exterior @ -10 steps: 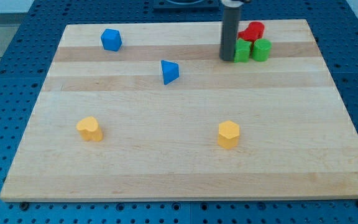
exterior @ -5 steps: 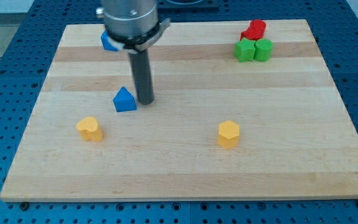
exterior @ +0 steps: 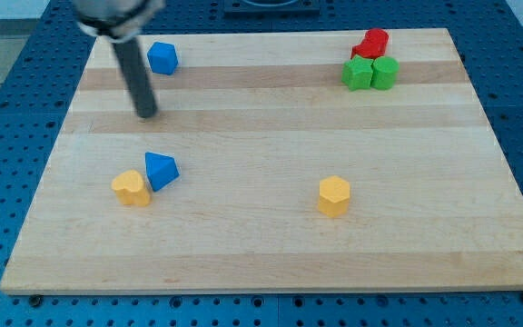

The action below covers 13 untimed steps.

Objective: Move the blue blocks to the top right of the yellow heart

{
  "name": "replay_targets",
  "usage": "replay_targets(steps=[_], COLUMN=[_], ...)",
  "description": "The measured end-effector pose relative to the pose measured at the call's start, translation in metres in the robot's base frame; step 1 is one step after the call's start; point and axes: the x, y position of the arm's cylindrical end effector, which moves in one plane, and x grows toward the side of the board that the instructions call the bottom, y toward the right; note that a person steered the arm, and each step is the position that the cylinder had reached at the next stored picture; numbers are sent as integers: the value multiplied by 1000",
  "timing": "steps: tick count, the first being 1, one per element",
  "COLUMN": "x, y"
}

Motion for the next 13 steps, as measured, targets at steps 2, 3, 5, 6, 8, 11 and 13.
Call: replay_targets(steps=[2, 3, 5, 6, 8, 11, 13], x=[-109, -130, -52, -21, 35, -7, 79], y=[-48, 31, 84, 125, 182, 181, 148])
